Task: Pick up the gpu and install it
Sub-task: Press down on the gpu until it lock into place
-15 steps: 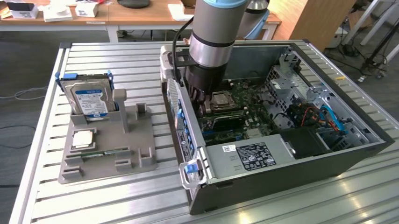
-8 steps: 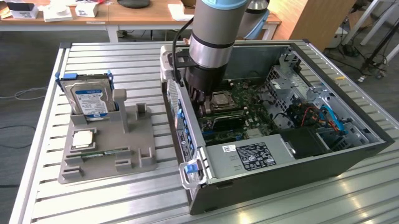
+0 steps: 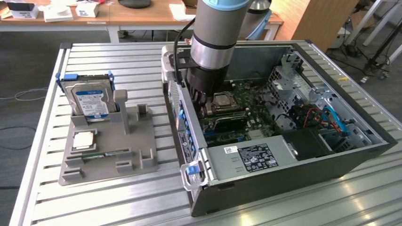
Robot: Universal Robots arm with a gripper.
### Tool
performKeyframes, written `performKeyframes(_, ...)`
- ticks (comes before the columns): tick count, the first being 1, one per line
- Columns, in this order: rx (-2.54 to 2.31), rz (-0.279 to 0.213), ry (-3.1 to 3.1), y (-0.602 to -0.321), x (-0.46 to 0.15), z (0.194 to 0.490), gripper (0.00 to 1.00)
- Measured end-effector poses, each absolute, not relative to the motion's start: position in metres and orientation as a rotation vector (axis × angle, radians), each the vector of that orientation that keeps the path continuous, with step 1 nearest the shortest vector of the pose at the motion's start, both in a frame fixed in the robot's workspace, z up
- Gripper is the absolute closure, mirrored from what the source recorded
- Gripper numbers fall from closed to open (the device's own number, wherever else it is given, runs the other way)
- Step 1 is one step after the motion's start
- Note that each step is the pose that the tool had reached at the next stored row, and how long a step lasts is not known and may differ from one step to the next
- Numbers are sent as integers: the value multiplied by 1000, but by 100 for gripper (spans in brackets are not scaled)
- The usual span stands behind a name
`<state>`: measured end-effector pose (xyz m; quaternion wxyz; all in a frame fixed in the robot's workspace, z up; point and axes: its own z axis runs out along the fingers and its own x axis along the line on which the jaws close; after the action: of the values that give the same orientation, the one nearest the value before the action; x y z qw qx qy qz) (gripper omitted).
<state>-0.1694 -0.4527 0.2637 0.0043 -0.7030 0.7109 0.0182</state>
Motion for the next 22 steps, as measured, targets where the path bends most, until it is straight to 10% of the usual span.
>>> performKeyframes(22,-2212,83,2238,-453,-139,264,89)
